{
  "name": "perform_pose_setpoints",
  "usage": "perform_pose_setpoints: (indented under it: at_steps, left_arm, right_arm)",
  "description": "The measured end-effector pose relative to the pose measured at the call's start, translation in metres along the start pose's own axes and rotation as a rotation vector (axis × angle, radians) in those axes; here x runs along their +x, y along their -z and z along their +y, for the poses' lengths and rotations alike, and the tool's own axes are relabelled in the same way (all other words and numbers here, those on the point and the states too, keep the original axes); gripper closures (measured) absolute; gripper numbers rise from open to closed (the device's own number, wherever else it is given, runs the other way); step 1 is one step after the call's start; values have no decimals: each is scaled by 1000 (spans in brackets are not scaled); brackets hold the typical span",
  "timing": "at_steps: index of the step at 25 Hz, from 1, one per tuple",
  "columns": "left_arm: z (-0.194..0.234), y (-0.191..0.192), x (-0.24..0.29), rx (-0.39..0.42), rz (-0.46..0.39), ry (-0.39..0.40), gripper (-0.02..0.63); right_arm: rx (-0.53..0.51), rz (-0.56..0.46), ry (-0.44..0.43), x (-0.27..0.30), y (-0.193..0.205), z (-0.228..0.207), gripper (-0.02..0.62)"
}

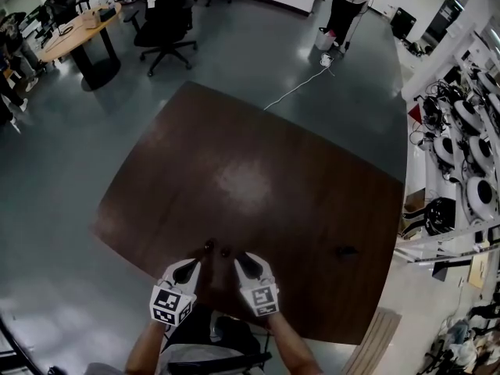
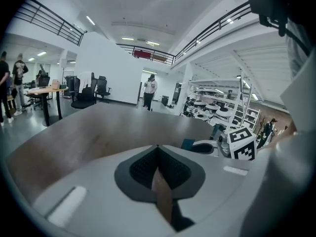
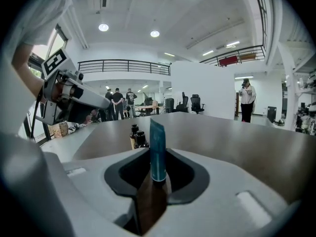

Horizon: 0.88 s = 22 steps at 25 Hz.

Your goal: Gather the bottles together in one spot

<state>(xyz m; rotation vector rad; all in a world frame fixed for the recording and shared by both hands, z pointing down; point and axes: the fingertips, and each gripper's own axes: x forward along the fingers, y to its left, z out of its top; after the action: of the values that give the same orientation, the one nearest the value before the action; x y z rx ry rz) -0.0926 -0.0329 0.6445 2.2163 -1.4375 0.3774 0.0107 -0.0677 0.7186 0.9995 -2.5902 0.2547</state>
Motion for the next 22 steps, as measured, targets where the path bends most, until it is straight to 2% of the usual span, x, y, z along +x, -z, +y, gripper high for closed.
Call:
perform_pose_setpoints:
  at_steps: [12,22]
  left_arm:
    - [1,6,-3,-7,10,-5,606]
    - [2,10,-4,-7,12,6,606]
  right_arm:
    - [-11,-8,2,-1,-2,3,495]
    - [36,-19,24,-2,1,4,492]
